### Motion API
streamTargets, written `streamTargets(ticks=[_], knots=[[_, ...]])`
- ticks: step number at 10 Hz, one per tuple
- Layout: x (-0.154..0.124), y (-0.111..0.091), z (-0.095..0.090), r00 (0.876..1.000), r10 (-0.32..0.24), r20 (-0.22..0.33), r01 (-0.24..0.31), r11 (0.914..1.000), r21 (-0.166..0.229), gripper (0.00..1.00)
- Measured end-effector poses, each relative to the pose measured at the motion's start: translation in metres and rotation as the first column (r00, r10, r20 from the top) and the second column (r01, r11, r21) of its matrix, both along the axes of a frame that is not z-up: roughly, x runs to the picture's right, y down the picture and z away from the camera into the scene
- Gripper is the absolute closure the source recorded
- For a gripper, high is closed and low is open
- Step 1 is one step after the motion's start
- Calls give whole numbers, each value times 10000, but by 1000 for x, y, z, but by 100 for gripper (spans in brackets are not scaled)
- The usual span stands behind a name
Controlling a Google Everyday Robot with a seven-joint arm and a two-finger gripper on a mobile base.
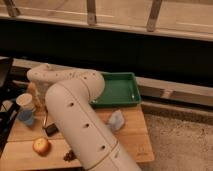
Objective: Place fork in plastic cup
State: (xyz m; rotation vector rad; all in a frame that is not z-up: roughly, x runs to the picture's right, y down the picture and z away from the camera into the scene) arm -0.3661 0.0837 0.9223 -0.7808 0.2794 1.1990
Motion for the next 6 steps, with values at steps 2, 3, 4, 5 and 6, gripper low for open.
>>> streamTargets(ticks=[2, 3, 4, 5, 6], knots=[[1, 4, -1, 10000, -53, 6, 53, 10000, -60, 92], [4, 6, -2, 10000, -66, -13, 66, 9999, -116, 99], [6, 7, -3, 10000, 24, -42, -25, 9999, -118, 100], [12, 7, -5, 10000, -31, -80, 30, 10000, -66, 100], [14, 4, -8, 9999, 80, -119, -80, 10000, 6, 100]])
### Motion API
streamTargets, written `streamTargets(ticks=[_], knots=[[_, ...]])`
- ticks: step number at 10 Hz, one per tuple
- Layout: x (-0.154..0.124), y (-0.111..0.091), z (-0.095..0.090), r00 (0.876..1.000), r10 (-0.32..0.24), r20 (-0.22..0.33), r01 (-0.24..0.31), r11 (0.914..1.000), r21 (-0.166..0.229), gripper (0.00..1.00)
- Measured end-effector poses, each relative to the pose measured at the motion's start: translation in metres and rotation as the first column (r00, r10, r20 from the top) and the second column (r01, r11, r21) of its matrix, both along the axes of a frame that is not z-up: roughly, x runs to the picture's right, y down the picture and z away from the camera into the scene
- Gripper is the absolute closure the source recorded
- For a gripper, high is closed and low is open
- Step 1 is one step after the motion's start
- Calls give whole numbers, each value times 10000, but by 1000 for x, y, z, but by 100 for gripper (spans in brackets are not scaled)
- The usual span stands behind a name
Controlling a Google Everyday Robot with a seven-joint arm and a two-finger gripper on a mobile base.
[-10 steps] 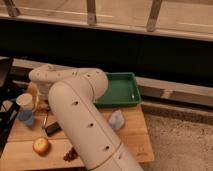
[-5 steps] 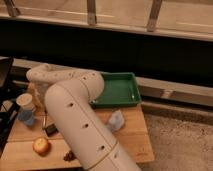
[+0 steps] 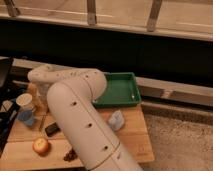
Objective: Place fork in plastic cup
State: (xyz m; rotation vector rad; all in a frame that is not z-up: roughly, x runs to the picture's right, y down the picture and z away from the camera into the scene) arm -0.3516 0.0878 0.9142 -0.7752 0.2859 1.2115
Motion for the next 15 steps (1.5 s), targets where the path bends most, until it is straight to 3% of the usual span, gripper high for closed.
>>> streamTargets(ticks=[3, 6, 9, 10, 12, 14, 15], knots=[[18, -21, -19, 9988, 468, -134, -460, 9973, 580, 100], [34, -54, -50, 9964, 806, -271, -760, 9872, 1405, 100], [33, -107, -96, 9943, 1058, 122, -1054, 9606, 2571, 100], [30, -120, -105, 9929, 1142, 338, -1191, 9521, 2815, 100], [19, -153, -127, 9826, 1319, 1311, -1686, 9292, 3289, 100], [-1, -174, -137, 9631, 1422, 2284, -2171, 9122, 3474, 100], [-18, -176, -140, 9506, 1353, 2794, -2320, 9076, 3499, 100]])
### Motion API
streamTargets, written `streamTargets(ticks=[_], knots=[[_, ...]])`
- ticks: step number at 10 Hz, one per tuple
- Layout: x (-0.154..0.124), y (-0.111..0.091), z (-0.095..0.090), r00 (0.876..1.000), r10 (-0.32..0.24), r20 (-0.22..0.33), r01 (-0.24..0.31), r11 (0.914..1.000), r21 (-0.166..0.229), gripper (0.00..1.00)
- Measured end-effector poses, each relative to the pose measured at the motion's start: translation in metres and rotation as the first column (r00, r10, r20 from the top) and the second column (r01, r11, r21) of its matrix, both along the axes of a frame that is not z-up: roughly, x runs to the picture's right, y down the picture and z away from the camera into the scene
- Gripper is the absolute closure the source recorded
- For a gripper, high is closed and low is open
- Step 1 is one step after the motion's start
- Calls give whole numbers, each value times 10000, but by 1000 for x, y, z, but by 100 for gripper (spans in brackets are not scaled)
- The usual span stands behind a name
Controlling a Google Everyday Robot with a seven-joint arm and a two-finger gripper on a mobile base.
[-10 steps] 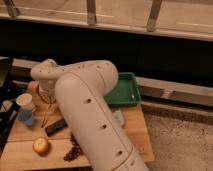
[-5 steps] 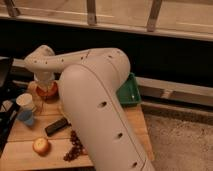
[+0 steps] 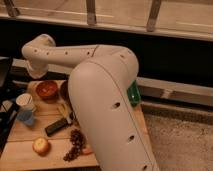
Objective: Place fork in plastic cup
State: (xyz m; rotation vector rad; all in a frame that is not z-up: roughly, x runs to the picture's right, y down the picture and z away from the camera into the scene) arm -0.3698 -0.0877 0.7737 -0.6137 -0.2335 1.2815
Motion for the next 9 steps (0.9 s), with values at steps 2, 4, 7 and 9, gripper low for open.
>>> streamTargets(ticks=[2, 4, 7, 9], knots=[[-10, 5, -1, 9995, -114, 311, 109, 9998, 155, 100], [-23, 20, -5, 9983, -280, 504, 274, 9995, 134, 100], [-22, 38, 1, 9982, -287, 524, 290, 9996, -54, 100], [-24, 51, 5, 9979, -296, 576, 309, 9993, -228, 100]])
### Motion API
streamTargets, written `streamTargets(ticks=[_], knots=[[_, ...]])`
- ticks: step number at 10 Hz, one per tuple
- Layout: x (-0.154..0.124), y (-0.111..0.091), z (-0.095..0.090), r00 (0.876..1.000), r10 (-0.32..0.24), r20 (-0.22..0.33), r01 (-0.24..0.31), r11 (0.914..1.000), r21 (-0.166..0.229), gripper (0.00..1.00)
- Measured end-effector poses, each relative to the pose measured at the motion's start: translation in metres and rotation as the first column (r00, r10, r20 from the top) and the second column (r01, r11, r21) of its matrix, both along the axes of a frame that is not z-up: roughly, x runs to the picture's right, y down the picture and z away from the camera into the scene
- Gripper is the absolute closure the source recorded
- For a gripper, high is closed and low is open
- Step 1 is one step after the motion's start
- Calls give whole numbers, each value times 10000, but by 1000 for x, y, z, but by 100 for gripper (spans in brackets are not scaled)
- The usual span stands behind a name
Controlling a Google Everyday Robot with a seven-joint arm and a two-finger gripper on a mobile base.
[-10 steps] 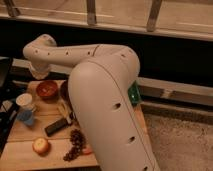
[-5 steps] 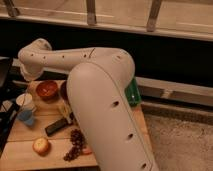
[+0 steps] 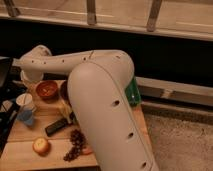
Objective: Place fork in plastic cup
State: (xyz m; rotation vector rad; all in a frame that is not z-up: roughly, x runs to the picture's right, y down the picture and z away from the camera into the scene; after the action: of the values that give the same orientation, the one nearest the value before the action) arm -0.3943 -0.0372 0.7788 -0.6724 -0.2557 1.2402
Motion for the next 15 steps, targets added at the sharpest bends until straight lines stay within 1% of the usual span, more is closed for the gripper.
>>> streamTargets(ticks=[5, 7, 9, 11, 13, 15], knots=[[3, 25, 9, 9998, 185, -9, -185, 9983, -545, 100], [5, 35, 13, 9996, 261, -44, -264, 9972, -700, 100], [5, 43, 15, 9996, 267, -75, -271, 9971, -710, 100], [6, 50, 18, 9994, 332, -60, -335, 9978, -575, 100], [8, 51, 21, 9993, 358, -55, -360, 9984, -435, 100], [6, 54, 22, 9995, 317, -7, -317, 9986, -428, 100]])
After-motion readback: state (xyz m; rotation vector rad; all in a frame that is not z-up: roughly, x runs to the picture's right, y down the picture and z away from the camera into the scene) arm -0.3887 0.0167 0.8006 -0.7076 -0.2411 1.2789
